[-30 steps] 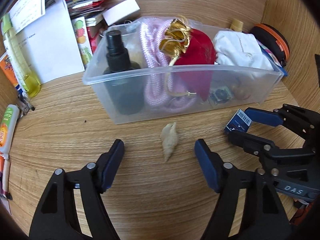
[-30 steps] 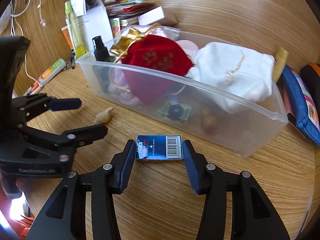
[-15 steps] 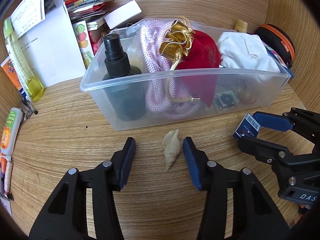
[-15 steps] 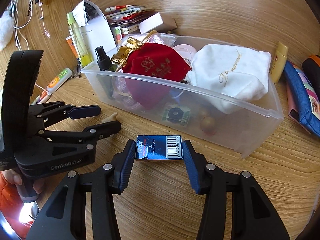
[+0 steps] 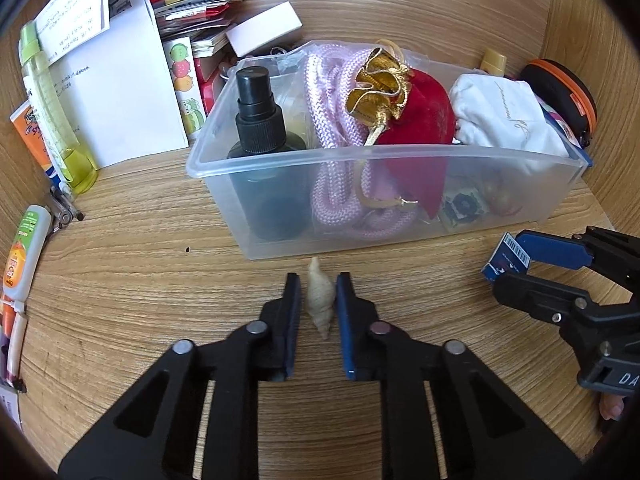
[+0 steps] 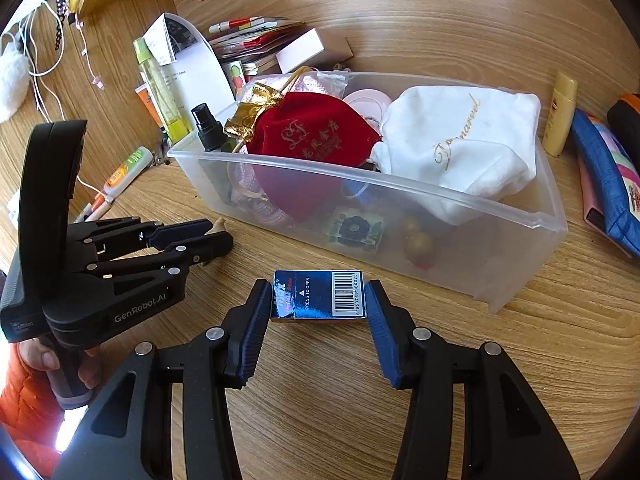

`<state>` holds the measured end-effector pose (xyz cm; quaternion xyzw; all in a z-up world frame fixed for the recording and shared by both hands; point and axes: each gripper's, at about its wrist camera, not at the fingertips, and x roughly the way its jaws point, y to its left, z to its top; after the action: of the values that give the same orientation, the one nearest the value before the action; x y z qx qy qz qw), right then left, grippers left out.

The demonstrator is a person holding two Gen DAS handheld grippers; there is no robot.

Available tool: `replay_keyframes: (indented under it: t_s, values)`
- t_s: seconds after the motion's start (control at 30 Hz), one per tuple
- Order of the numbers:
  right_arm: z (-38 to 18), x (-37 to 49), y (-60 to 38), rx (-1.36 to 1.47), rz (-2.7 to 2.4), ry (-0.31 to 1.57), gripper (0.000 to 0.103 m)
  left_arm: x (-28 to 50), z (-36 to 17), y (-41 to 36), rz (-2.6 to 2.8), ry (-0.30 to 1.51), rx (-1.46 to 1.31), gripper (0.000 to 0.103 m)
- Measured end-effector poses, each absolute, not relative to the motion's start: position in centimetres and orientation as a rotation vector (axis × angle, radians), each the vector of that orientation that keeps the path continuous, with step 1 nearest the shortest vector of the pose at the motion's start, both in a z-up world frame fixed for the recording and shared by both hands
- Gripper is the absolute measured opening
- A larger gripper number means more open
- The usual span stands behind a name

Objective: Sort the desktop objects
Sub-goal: 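Grasp the seashell with left while right grasps the blue card packet, then carry the seashell with left while right carries blue packet over box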

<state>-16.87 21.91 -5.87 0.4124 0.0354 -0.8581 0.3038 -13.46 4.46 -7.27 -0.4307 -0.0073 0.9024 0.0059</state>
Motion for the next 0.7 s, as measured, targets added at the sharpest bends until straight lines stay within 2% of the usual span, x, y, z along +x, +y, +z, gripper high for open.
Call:
replay_keyframes:
  t_s: [0.37,0.7]
  values:
    - [-5.5,-16.8,22.4,1.097,-2.286,0.041,0.044,-11.9,-6.7,3.7,2.829,-0.045,-1.316,0.015]
    - [-3.3,-15.1,22.5,1.033,-2.329,0.053,0.044,-10.3,-3.4,4.2,2.866,-0.022,-1.187,0.015]
